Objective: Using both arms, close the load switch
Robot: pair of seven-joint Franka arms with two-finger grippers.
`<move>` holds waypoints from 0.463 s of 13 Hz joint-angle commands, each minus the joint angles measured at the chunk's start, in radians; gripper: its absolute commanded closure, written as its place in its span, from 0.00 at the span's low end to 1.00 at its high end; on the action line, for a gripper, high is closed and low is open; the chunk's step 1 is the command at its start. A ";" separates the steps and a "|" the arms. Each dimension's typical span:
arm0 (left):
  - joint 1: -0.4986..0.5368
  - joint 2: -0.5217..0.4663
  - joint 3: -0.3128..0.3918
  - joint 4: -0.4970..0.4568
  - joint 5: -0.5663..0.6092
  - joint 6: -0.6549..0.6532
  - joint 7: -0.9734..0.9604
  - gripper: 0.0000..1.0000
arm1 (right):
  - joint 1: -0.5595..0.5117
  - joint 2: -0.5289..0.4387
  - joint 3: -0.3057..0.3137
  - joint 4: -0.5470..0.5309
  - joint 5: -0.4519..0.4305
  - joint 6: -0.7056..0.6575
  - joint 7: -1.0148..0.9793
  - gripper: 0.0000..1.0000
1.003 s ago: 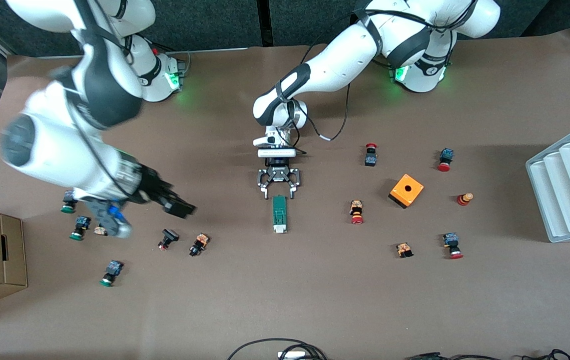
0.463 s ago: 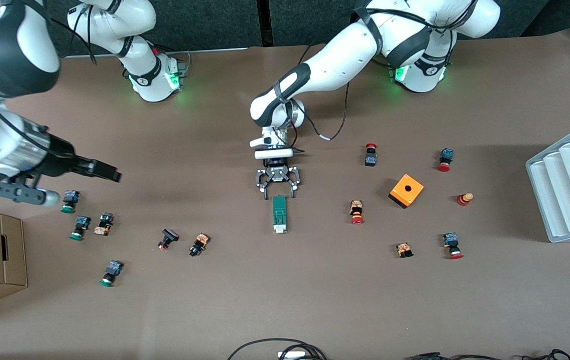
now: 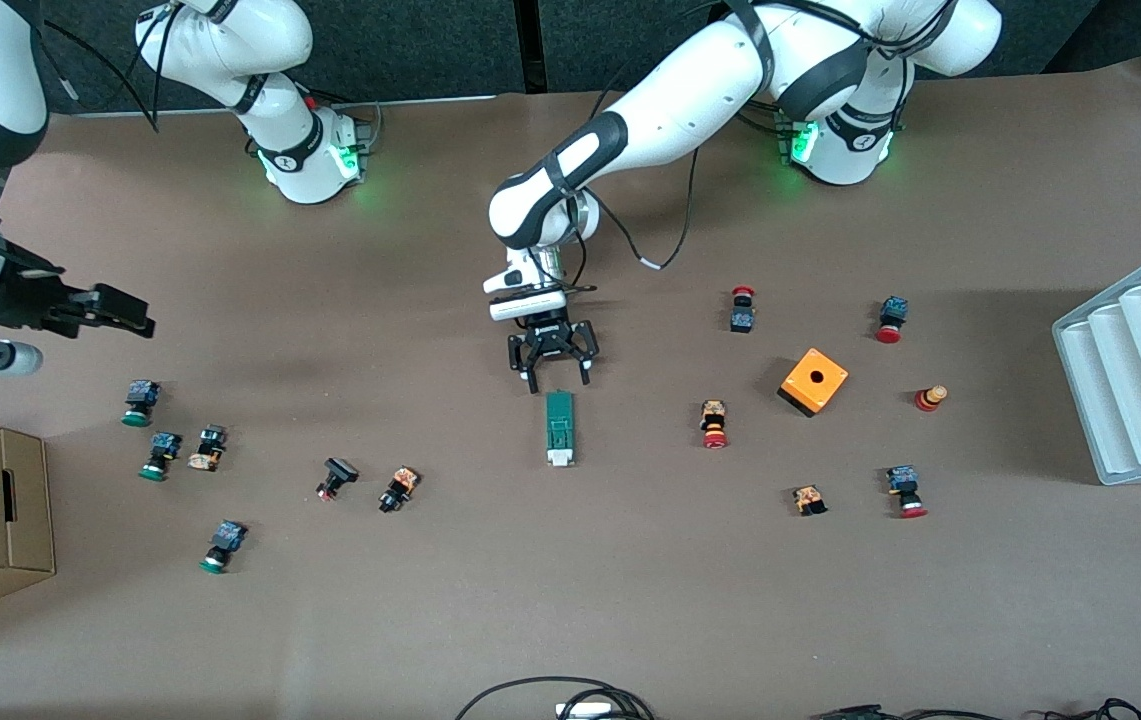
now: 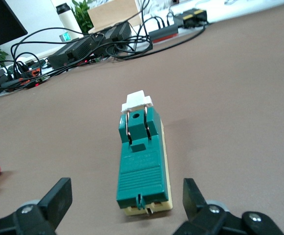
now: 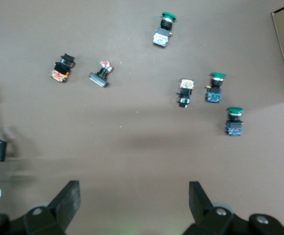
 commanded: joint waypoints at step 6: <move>0.007 -0.123 -0.009 0.055 -0.340 0.026 0.443 0.00 | -0.001 0.005 0.003 0.020 -0.042 0.004 -0.022 0.00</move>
